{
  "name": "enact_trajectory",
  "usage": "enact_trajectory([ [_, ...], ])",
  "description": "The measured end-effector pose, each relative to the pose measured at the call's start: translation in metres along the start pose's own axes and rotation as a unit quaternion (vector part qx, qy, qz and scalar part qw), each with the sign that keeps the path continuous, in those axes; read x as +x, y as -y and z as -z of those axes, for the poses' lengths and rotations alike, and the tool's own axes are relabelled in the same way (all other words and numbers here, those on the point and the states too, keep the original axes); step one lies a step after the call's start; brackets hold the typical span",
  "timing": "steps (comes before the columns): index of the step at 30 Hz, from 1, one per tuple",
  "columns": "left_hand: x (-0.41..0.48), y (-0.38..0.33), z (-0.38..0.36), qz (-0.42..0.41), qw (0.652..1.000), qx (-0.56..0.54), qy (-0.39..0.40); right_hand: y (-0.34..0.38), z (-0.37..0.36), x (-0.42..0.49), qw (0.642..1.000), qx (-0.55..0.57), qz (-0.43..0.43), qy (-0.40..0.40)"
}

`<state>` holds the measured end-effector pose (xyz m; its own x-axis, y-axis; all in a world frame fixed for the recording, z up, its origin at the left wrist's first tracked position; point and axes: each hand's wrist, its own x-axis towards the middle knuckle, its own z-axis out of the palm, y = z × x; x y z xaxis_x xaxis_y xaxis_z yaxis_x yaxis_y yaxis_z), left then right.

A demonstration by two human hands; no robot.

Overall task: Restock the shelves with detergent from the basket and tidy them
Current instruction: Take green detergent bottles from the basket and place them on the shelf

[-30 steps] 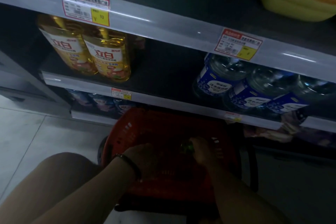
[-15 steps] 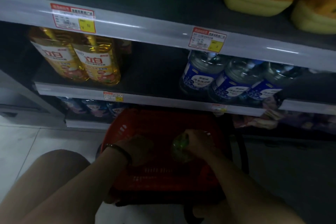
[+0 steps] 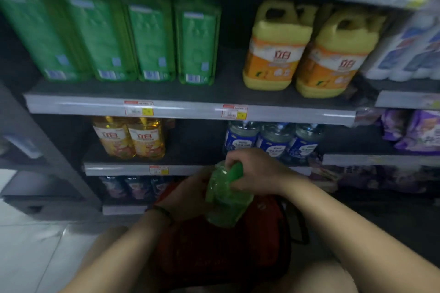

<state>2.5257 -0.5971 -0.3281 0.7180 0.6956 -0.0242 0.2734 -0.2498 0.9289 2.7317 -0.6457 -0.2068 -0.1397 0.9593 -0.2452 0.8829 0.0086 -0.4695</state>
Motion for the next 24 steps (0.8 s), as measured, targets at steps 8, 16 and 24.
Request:
enact_trajectory([
  [8,-0.022,-0.091,0.042,-0.062,0.994,-0.056,-0.065,0.070,0.097,-0.022,1.000,-0.012,0.022,-0.013],
  [16,0.004,-0.160,0.087,-0.055,0.982,-0.061,-0.169,0.061,0.121,-0.017,0.947,0.183,0.010,-0.265],
  [24,0.060,-0.201,0.118,-0.012,0.967,-0.093,-0.238,0.041,0.100,0.005,0.923,0.269,-0.016,-0.275],
])
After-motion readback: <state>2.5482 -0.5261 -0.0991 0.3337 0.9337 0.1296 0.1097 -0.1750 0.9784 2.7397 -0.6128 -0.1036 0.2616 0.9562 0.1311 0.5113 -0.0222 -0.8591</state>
